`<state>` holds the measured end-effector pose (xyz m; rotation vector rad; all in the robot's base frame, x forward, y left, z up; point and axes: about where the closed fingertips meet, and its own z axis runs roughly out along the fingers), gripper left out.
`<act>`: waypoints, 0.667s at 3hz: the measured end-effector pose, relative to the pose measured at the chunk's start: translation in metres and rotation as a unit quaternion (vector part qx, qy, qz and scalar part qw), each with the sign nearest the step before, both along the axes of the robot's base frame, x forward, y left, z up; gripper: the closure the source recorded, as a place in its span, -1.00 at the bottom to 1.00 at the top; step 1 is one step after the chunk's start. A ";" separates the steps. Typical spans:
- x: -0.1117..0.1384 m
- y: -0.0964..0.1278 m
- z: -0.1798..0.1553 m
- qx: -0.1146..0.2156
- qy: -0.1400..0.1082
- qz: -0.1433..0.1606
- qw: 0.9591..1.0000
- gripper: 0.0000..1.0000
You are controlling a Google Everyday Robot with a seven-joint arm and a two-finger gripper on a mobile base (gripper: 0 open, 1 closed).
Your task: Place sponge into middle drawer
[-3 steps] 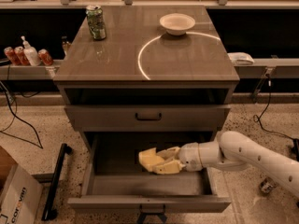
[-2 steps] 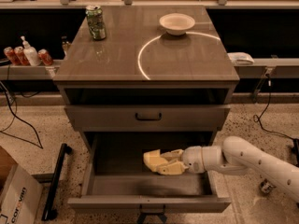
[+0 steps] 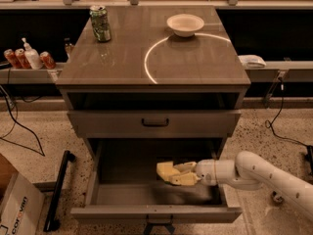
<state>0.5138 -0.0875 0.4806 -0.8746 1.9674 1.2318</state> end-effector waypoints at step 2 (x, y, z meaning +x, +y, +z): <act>-0.013 -0.002 -0.049 0.009 0.057 -0.021 0.998 -0.78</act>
Offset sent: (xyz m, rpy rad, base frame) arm -0.0230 -0.0124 -0.0814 0.0276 0.1876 -0.1006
